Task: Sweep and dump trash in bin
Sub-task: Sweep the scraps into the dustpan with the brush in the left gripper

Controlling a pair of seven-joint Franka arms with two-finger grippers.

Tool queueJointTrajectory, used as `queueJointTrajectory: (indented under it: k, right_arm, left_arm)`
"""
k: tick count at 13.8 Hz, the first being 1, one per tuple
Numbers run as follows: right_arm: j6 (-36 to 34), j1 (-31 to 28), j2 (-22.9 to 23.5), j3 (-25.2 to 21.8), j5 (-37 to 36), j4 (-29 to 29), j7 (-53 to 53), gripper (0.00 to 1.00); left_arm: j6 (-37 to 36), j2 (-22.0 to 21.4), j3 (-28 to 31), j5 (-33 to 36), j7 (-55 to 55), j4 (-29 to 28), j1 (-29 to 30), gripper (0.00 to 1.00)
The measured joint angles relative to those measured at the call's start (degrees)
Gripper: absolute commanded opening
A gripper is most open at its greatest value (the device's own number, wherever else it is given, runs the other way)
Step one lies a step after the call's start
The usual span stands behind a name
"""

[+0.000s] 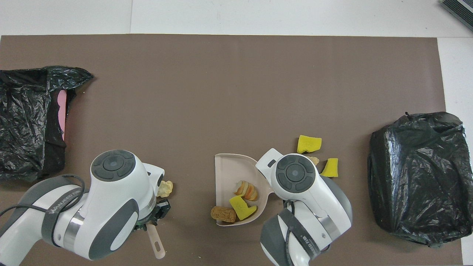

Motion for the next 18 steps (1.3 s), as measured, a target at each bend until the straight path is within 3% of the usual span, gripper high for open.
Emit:
queueJointTrajectory:
  k: [5, 11, 18]
  right_arm:
    - [0.0, -0.3, 0.0, 0.0, 0.0, 0.0, 0.0, 0.0]
    - [0.0, -0.3, 0.0, 0.0, 0.0, 0.0, 0.1, 0.0]
    - [-0.4, -2.2, 0.0, -0.1, 0.0, 0.0, 0.9, 0.0]
  left_arm:
    - [11.7, -0.2, -1.4, 0.0, -5.3, -4.5, -1.9, 0.0]
    - [25.3, 4.9, -2.2, -4.0, -3.3, -3.6, -12.7, 0.0]
    - [27.9, 7.7, -2.5, -10.1, 10.2, 2.7, -19.3, 0.0]
